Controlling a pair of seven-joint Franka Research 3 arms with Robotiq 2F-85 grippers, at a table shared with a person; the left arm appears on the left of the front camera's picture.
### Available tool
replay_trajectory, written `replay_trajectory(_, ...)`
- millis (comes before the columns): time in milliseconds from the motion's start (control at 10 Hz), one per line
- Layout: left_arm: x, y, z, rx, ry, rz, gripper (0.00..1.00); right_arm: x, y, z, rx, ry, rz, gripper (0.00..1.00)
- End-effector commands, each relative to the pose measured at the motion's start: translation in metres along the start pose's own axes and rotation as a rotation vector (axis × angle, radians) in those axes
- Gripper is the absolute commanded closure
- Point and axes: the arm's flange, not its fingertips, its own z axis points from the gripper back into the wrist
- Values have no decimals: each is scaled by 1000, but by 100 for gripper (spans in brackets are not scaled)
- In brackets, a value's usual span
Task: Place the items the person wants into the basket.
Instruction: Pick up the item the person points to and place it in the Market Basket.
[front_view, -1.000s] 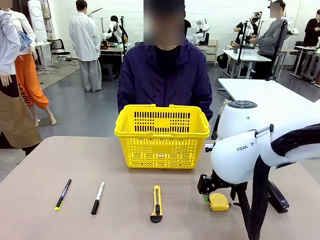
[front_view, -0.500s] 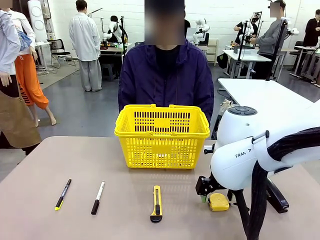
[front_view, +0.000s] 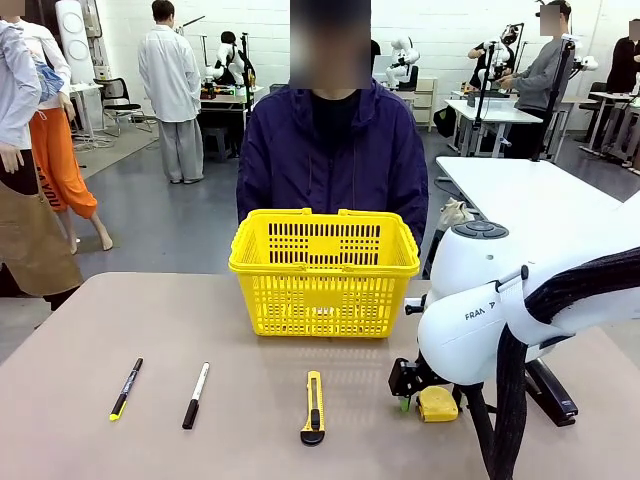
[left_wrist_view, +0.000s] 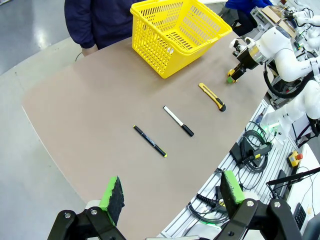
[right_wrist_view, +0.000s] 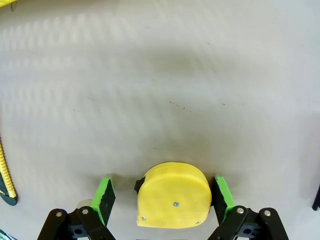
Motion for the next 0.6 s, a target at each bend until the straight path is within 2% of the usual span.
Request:
replay_trajectory(0,-1,0,1,-9,-7,-9,0,4,2,-1,-9,-13,18,0)
replay_trajectory(400,-1,0,1,-9,-7,-9,0,2,2,0,-19,6,8,0)
replay_trajectory(500,-1,0,1,-9,-7,-9,0,2,2,-1,-17,10,14,4)
